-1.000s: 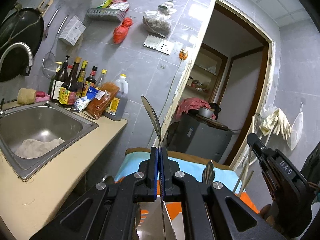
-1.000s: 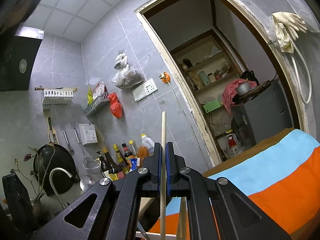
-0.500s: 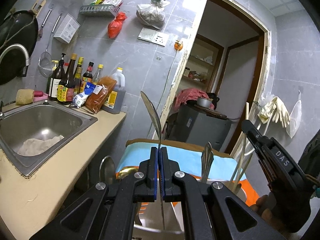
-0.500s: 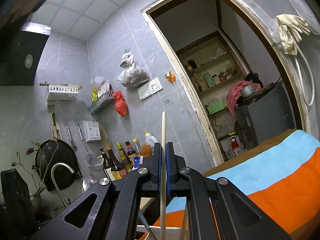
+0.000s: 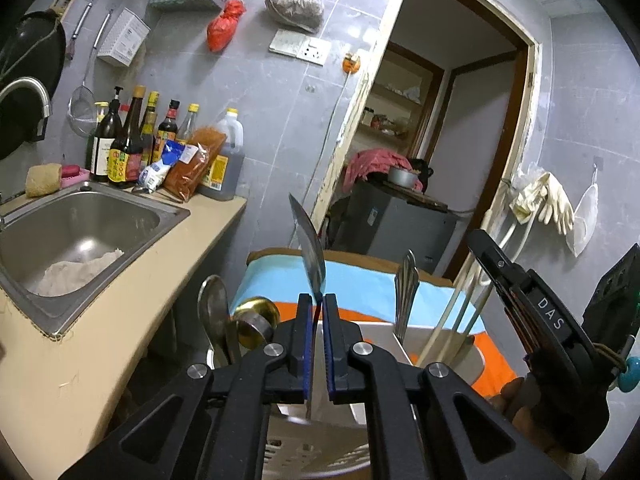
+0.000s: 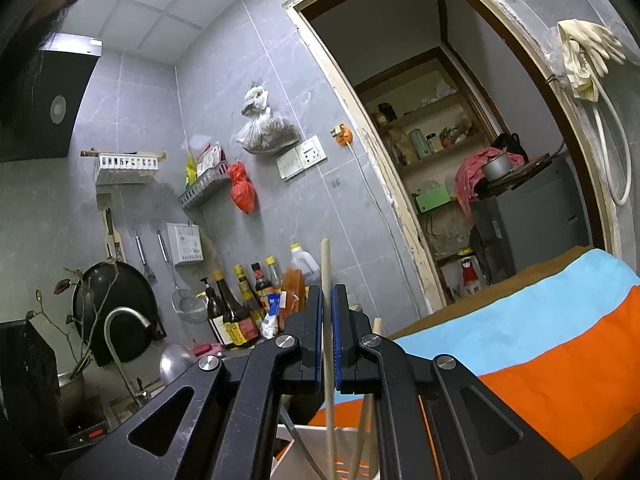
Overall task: Organize utensils
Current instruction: 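Carry the spoon and chopstick with both tools and lower them into the caddy, then open both tools over the caddy to release the spoon and chopstick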
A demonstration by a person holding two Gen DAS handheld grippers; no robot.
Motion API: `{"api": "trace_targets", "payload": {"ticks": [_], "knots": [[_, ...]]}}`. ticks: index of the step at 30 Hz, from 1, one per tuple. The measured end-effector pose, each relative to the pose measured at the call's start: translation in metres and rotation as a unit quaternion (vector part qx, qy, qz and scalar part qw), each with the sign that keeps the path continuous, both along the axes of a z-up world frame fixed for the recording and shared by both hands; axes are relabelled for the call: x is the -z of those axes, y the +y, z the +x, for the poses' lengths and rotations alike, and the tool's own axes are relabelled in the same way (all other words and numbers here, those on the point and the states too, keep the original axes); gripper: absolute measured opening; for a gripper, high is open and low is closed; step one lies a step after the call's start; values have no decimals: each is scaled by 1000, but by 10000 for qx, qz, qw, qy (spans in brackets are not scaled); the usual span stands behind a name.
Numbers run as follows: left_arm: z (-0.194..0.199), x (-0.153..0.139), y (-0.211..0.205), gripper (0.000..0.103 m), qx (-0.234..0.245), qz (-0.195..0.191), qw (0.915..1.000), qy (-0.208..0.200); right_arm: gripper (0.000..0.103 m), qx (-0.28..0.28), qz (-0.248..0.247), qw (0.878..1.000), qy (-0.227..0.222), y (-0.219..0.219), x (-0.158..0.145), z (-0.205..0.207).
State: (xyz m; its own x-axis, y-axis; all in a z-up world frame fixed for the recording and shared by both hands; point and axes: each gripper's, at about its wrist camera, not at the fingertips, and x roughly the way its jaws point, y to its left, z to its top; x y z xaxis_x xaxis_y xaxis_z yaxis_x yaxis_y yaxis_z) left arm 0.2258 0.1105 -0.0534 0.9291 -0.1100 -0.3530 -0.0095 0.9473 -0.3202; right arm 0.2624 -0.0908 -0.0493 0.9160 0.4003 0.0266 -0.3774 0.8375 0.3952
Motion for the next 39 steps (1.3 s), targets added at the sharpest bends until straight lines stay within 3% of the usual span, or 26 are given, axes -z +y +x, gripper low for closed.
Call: {"api": "trace_targets", "payload": {"ticks": [12, 14, 15, 17, 19, 21, 24, 26, 28, 34, 39], "knots": [[-5, -14, -1, 10, -39, -44, 10000, -77, 5, -32, -117, 9999, 112, -10, -5, -8], [-6, -18, -4, 13, -54, -65, 9999, -94, 5, -41, -169, 9998, 139, -16, -8, -11], [-8, -21, -6, 20, -64, -78, 9999, -117, 5, -41, -191, 9997, 163, -18, -10, -12], [-11, -25, -10, 34, -107, -85, 9998, -155, 12, -29, -232, 9994, 254, -26, -13, -16], [-14, -30, -15, 42, -133, -108, 9996, -220, 35, -4, -216, 9992, 341, -34, -16, -20], [-18, -35, -23, 42, -128, -61, 9997, -200, 36, 36, -186, 9990, 409, -45, -18, -25], [-27, -43, -35, 53, -136, -17, 9997, -223, 37, 43, -318, 9977, 603, -61, -19, -37], [-35, -48, -44, 63, -144, -16, 9996, -246, 44, 78, -378, 9967, 708, -73, -21, -46], [-42, -53, -52, 72, -134, -6, 9996, -242, 59, 116, -445, 9957, 808, -85, -25, -55], [-70, -62, -83, 93, -159, 92, 9998, -2, 82, 226, -824, 9909, 1036, -119, -42, -87], [-96, -67, -100, 102, -199, 202, 9993, 257, 98, 318, -997, 9869, 1230, -144, -56, -113]]}}
